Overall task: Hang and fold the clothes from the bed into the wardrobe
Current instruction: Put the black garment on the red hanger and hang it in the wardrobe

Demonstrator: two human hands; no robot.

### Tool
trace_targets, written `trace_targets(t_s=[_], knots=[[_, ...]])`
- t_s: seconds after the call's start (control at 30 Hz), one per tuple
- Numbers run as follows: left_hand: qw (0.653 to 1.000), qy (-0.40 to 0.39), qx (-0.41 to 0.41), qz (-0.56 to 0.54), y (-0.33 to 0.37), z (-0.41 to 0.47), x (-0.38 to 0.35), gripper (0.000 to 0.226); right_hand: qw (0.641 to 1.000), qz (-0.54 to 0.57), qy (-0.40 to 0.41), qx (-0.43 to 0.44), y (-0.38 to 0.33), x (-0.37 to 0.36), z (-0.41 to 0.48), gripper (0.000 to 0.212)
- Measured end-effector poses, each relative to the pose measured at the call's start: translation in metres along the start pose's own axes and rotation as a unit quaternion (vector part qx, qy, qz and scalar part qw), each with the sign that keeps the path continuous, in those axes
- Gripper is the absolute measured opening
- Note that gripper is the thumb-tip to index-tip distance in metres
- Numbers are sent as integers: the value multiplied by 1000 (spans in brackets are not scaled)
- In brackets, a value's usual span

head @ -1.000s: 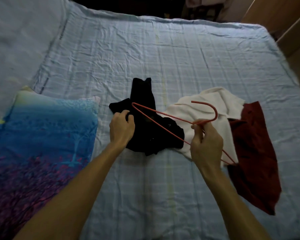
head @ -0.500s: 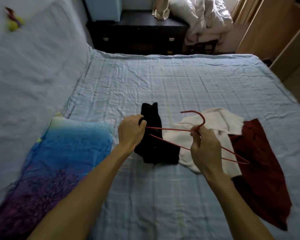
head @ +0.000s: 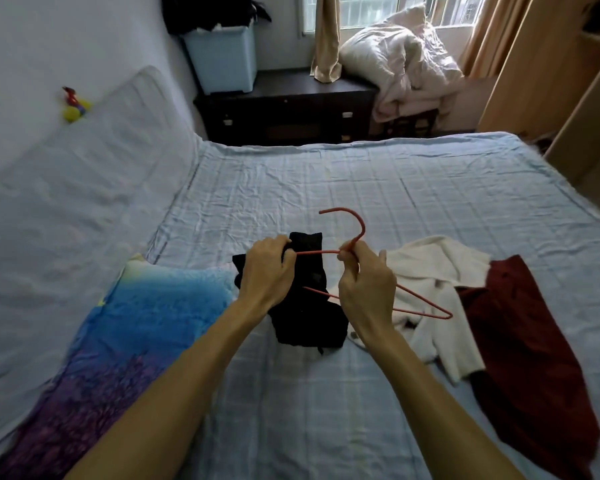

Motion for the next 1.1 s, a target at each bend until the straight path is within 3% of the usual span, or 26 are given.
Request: trace_targets(t_s=[0.2, 0.33, 0.47, 0.53, 0.63, 0.8, 1.1], knots=[[988, -111, -85, 59, 12, -12, -6, 48, 998, 11, 12, 53, -8, 8, 8, 11], [992, -78, -78, 62, 6, -16, 0, 42, 993, -1, 21, 120, -19, 4, 5, 11], [993, -34, -67, 93, -2, -23, 12, 49, 969, -28, 125, 210, -18, 25, -17, 30], [994, -14, -63, 86, -5, -25, 19, 50, 958, -11, 137, 250, -10, 29, -38, 30], [992, 6, -86, 91, -2, -26, 27, 45, 962, -9, 87, 260, 9, 16, -63, 28], [983, 8, -136, 124, 6, -35, 32, 36, 977, -69, -63, 190, 39, -31, -74, 25], [980, 31, -149, 131, 27, -61, 59, 30, 973, -102, -185, 92, 62, -76, -73, 30]])
Point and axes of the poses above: each hand's wrist, its own z-axis towards the middle knuckle, its own x-axis out of the back of the hand, y = z × x, the point moved 8 cm from there along z, towards the middle knuckle, and after that the axes turned 15 degrees about -z, right-handed, at the moved point
